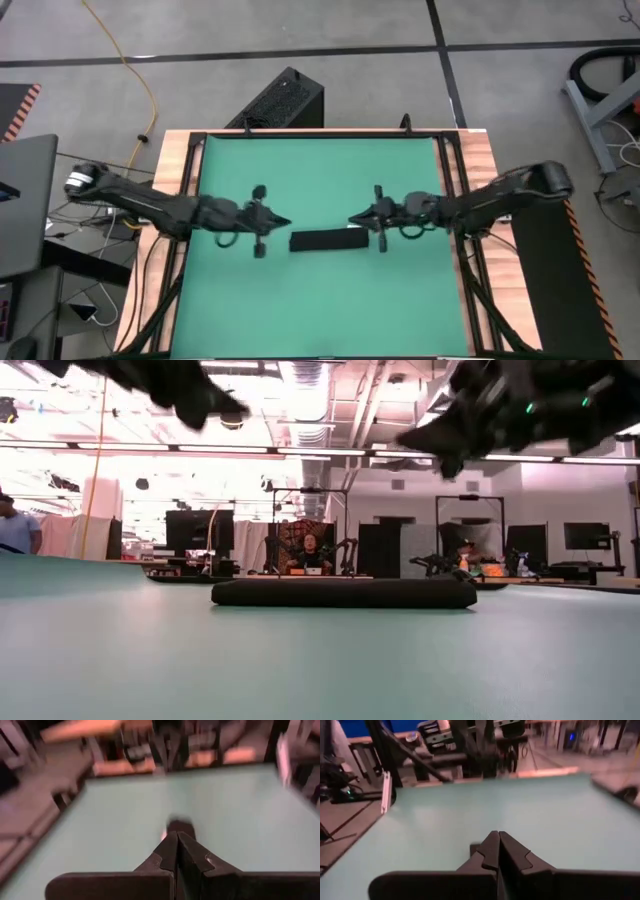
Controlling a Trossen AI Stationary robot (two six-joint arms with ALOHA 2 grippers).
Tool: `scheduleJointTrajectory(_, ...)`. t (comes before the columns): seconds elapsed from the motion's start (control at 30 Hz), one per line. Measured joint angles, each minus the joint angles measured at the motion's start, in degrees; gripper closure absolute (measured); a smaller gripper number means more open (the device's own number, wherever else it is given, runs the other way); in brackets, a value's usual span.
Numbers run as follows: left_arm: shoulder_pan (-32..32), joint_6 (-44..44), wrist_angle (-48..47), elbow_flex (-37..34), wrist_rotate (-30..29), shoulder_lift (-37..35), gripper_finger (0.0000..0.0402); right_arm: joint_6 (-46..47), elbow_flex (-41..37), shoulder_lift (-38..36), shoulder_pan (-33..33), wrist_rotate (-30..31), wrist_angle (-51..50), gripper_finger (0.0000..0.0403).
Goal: Roll towel into tight, uniform cylinder
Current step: Return to Home Position
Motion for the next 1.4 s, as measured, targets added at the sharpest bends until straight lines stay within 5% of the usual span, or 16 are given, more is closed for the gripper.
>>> scheduleJointTrajectory(0.37,3.6,0.7,-14.0,-0.3,-4.8,-29.2,0.0402,-6.1,0.0,-41.0,0.0,5.0,-33.7,0.038)
scheduleJointTrajectory(0.6,3.6,-3.6,-7.2,-14.9,-10.6,-41.0,0.0401,-4.2,0.0,-58.7,0.0,6.8,-47.7,0.038)
scheduleJointTrajectory(0.8,3.6,-7.9,4.4,-26.1,-10.3,-46.0,0.0401,-1.7,-0.9,-64.9,0.1,6.8,-56.1,0.038)
scheduleJointTrajectory(0.93,3.6,-9.3,9.8,-30.4,-9.9,-46.3,0.0401,-2.6,-7.4,-67.7,0.1,6.9,-51.2,0.038)
scheduleJointTrajectory(1.13,3.6,-9.4,9.7,-31.5,-10.1,-47.1,0.0401,-4.6,-16.1,-67.6,0.1,14.7,-41.4,0.038)
scheduleJointTrajectory(1.4,3.6,-7.8,-3.7,-26.9,-10.4,-53.6,0.0401,-8.0,-9.3,-67.6,0.2,15.7,-46.0,0.038)
